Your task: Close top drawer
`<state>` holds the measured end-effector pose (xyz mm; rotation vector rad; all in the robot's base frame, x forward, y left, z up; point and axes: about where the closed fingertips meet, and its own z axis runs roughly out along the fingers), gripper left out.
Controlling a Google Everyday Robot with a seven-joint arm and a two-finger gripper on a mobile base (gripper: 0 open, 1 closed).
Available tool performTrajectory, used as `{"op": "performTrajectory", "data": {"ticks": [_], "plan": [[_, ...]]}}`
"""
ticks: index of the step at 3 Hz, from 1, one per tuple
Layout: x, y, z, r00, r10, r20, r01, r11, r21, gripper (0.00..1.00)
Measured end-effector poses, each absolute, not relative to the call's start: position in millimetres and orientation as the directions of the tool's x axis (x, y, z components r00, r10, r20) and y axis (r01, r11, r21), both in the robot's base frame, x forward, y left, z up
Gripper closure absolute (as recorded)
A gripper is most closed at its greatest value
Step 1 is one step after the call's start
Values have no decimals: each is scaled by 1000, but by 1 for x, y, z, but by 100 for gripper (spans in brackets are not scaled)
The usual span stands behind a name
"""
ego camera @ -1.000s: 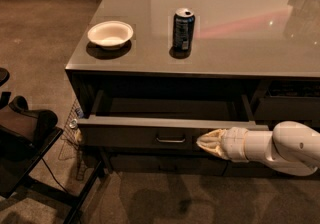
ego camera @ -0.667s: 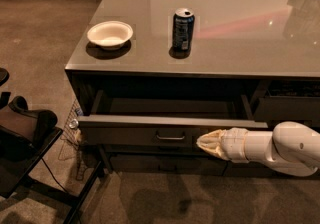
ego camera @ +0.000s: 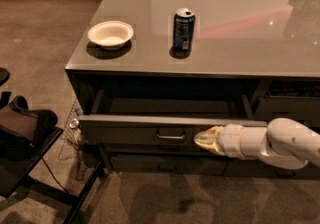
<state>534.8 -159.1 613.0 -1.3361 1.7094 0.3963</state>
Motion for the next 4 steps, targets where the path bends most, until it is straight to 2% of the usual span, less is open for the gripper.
{"op": "performTrajectory", "data": {"ticks": [1, 4], "plan": [[543, -160, 610, -7, -603, -798, -892, 365, -267, 100], [616, -193, 613, -5, -643, -766, -859, 395, -326, 100]]}}
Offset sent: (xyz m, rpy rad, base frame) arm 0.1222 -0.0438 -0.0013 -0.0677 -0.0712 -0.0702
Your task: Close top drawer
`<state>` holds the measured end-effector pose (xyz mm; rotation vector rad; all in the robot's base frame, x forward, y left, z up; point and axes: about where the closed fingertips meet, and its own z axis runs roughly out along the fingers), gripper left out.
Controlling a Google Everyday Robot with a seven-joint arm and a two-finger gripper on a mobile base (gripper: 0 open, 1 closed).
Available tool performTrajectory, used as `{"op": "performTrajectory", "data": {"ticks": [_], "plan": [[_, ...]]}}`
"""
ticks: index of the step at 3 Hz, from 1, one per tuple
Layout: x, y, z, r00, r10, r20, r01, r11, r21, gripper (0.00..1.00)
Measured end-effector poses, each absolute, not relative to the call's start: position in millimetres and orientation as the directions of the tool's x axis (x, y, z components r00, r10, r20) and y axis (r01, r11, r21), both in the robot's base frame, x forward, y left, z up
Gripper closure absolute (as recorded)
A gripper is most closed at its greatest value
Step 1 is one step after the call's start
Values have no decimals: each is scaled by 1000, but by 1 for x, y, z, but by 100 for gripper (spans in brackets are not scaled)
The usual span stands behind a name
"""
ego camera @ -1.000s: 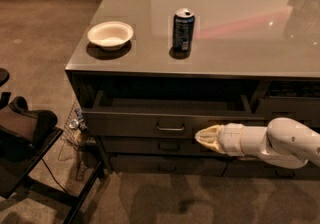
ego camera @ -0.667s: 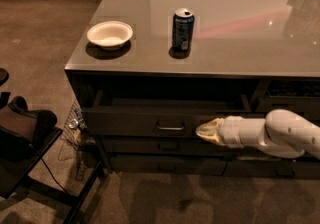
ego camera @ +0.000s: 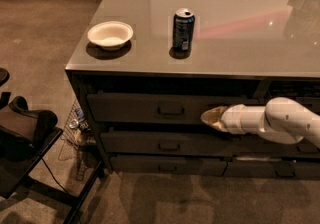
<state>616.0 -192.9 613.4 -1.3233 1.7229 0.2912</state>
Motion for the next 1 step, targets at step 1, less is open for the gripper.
{"op": "performTrajectory", "data": {"ticks": [1], "plan": [[635, -203, 623, 3, -652, -758, -843, 407, -352, 100]]}}
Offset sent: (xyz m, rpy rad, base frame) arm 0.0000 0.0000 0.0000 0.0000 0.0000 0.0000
